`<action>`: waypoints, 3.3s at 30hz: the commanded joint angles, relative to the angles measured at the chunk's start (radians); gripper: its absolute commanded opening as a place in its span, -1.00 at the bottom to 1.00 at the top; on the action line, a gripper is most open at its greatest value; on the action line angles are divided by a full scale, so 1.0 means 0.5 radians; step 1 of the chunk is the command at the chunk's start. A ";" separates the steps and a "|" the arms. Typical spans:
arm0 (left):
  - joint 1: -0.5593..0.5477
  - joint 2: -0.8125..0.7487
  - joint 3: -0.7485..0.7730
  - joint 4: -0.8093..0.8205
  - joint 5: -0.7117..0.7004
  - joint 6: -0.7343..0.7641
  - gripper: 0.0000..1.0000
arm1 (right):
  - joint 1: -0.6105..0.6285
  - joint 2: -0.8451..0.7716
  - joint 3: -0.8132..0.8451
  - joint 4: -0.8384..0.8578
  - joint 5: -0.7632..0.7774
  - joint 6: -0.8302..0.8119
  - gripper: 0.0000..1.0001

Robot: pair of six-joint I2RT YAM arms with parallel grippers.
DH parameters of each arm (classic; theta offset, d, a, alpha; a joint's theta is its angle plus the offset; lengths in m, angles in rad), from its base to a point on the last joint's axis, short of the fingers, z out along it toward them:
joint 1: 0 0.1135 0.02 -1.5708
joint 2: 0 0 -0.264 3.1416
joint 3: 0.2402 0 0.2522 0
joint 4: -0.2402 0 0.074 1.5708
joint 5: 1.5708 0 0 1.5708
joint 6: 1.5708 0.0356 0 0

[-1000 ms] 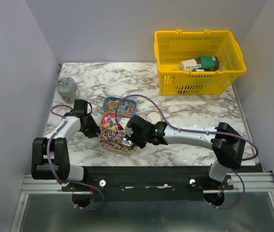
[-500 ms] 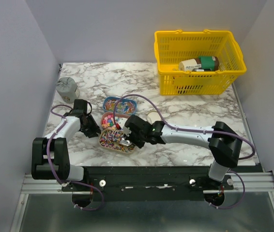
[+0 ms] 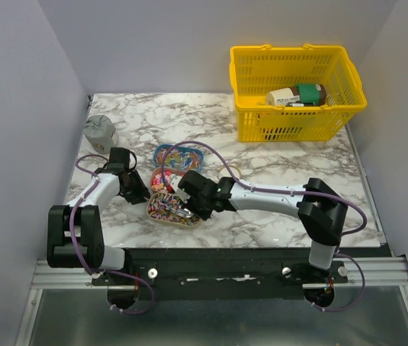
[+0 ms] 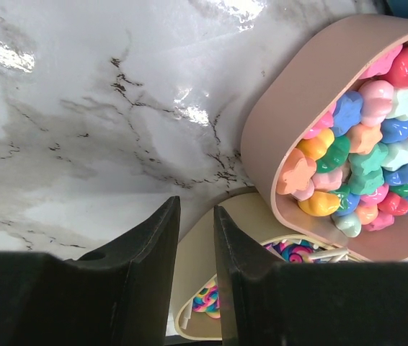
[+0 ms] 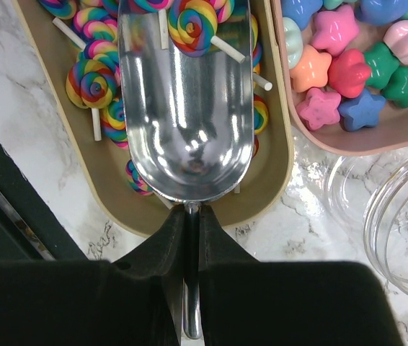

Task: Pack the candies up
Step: Scoop the fake candies from the storage box, then place the fake candies in the packing bottle.

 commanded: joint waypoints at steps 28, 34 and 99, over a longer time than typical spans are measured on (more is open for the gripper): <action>-0.010 -0.067 0.097 -0.038 -0.018 -0.009 -0.17 | -0.005 -0.764 -0.425 -0.063 0.066 0.124 -0.99; -0.013 -0.101 0.097 -0.038 -0.049 -0.003 -0.06 | -0.048 -0.831 -0.342 -0.288 0.093 0.260 -0.99; -0.010 -0.319 0.116 -0.084 -0.254 -0.018 0.40 | -1.211 -0.672 -0.566 -0.125 -1.858 1.711 -0.99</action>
